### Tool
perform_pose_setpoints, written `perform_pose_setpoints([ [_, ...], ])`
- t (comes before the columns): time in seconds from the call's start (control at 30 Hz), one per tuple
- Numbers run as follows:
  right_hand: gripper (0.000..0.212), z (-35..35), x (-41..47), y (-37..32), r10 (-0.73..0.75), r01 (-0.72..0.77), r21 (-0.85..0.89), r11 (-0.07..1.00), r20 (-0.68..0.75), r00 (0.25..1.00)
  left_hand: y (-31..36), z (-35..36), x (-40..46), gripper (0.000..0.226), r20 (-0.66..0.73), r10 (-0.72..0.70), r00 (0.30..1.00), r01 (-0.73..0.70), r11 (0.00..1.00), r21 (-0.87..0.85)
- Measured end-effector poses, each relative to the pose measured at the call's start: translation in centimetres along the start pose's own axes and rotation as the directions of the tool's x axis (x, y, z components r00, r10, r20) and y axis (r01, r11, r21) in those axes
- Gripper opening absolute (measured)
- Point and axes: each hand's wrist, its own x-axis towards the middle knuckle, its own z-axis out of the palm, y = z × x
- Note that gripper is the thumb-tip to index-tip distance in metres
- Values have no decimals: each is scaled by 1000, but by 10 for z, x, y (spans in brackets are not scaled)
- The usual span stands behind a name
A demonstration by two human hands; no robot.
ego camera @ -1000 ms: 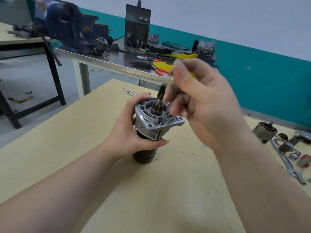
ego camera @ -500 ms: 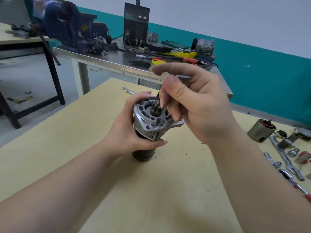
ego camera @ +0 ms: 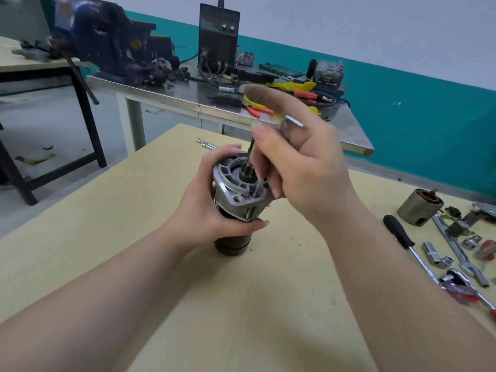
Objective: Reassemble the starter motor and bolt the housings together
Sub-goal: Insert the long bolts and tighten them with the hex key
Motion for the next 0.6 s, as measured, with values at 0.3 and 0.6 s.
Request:
perform_pose_setpoints([
  [0.3,33,15,1,11,-200,-76,-664,744,-330,923,-3,26,-9,102,-222,44,974,10,972,236],
  [0.6,40,-23,13,-19,15,6,-364,931,56,998,1,13,-4,105,-139,-56,989,73,991,113],
])
